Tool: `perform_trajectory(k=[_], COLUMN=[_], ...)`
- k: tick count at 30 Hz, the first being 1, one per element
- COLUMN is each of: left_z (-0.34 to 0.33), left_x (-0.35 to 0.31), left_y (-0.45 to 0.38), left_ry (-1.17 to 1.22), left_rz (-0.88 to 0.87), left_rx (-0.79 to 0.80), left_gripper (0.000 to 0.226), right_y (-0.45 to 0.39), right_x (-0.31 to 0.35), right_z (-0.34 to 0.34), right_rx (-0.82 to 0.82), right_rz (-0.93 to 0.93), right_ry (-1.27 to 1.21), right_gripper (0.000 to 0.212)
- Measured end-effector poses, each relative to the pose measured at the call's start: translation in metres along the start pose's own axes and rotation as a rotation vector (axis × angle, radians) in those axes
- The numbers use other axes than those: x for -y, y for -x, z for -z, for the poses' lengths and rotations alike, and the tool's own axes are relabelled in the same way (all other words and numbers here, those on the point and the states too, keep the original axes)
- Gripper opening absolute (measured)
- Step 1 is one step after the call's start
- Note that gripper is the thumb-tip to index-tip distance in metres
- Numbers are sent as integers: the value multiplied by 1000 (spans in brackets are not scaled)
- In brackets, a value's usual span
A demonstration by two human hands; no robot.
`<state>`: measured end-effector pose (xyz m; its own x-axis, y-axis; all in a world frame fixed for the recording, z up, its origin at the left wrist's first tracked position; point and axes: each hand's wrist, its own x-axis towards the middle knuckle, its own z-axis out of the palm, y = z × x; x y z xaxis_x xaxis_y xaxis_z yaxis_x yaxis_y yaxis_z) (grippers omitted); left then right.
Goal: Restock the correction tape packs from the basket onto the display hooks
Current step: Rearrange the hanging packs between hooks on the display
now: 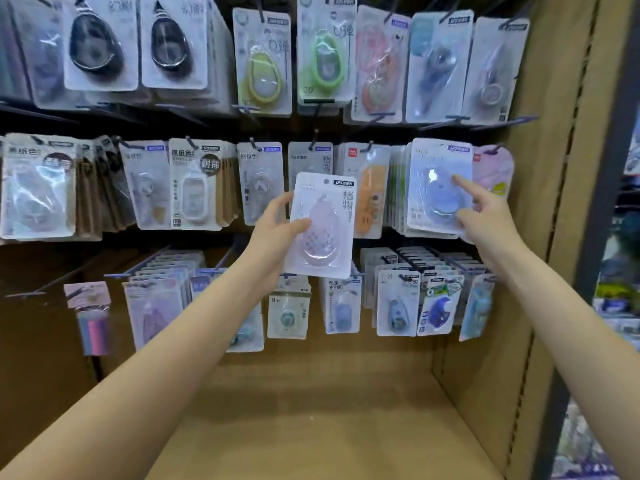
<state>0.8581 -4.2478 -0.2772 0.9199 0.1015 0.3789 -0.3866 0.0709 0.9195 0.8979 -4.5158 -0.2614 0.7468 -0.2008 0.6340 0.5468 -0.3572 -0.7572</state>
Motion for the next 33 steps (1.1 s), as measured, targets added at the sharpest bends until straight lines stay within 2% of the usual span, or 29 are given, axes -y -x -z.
perform_trajectory(k=[8, 12, 18, 20, 23, 25, 28, 29, 33], left_z=[-20, -39, -66, -73, -85, -99, -127, -134, -146], left_x=[9, 10, 6, 1, -5, -5, 0, 2, 7], left_y=[-7, -9, -4, -6, -11, -15, -20, -22, -33], left_ry=[-4, -32, -90, -80, -39, 8, 2, -3, -111], left_rz=[24, -37, -209, -249, -262, -248, -266, -261, -166], left_rx=[9, 22, 28, 44, 77, 114, 156, 162, 232], left_gripper=[45, 49, 50, 47, 45, 44, 43, 46, 56], right_y=[-20, -18, -12, -4, 4, 7, 6, 4, -8], right_x=[14, 28, 3, -5, -1, 11, 20, 18, 14], right_z=[13, 13, 12, 17, 24, 24, 15, 12, 14], right_rx=[153, 178, 142, 79, -151, -85, 182, 191, 50], right_rz=[-116, -92, 45, 28, 129, 213, 237, 225, 64], right_ry=[222, 371, 457, 408, 311, 182, 147, 146, -50], right_gripper=[69, 71, 64, 62, 50, 40, 49, 53, 55])
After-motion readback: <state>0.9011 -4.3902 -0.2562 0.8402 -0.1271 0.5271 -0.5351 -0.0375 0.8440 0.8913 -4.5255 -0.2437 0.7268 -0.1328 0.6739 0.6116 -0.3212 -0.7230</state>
